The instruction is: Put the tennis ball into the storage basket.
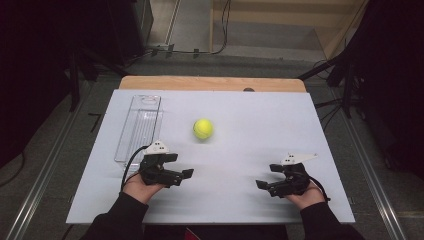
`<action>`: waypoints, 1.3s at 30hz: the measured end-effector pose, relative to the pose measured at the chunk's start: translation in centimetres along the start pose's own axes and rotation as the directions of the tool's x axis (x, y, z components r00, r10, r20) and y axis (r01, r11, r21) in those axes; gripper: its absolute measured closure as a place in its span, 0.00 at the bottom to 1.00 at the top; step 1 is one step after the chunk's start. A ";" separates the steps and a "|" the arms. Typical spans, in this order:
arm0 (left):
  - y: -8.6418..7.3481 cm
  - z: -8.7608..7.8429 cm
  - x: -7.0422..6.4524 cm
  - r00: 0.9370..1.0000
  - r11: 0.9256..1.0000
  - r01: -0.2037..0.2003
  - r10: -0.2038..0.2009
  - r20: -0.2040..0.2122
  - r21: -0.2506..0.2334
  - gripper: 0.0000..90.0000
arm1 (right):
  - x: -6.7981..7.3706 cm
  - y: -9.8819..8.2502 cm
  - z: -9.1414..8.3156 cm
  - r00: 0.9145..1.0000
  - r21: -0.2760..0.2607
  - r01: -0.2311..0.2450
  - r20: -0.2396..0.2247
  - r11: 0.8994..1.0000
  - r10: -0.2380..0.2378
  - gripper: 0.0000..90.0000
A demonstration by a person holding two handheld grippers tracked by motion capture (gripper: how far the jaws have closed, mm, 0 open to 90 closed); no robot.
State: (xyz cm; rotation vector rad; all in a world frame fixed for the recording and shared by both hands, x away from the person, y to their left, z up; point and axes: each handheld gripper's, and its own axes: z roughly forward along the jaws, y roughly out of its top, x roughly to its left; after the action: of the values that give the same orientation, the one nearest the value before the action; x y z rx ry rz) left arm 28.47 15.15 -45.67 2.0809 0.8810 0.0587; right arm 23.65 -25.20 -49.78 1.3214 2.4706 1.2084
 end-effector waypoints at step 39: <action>3.4 2.1 2.2 1.000 0.999 0.020 -0.020 -0.005 0.040 0.17 | -0.1 0.0 -0.1 1.000 -0.001 -0.012 -0.003 1.000 0.012 0.13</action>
State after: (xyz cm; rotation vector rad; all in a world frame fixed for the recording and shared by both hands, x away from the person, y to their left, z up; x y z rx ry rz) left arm 32.73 13.70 -45.10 2.1093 0.9120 0.0358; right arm 23.68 -25.30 -49.76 1.3371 2.4672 1.2144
